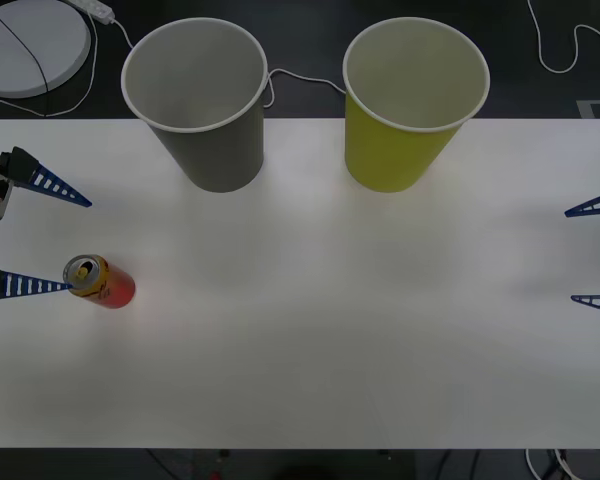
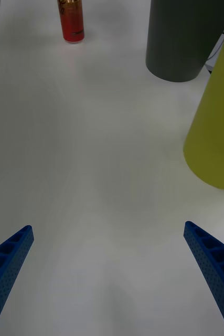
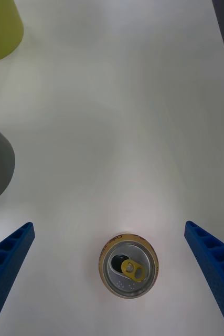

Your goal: Put the can into the green bin and the plastic bottle into the gray bin

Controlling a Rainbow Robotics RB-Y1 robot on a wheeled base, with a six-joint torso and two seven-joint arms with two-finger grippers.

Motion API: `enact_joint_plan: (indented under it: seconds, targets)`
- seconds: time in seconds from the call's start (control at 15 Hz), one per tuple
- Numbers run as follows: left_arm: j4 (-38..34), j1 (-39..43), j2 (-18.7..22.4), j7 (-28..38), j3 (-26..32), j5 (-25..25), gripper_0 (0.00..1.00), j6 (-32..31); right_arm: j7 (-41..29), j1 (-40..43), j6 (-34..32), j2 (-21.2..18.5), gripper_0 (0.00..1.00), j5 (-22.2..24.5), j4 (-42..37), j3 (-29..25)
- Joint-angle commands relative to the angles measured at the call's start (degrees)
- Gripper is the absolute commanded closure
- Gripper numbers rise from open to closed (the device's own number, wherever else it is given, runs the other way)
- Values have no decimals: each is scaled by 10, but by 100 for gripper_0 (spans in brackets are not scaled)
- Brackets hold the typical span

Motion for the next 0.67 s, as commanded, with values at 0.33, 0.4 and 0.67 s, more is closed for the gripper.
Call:
enact_joint_plan:
  seconds: [0.33,0.4,0.67]
  targets:
    - [2,-5,12,0,-5,-1,0,-2,0,0,0,0,0,0,0,0]
    - [1,-5,23,3,-5,8,0,-2,0,0,0,0,0,0,0,0]
    - [60,-2,28,-18,-5,57,0,-3,0,0,0,0,0,0,0,0]
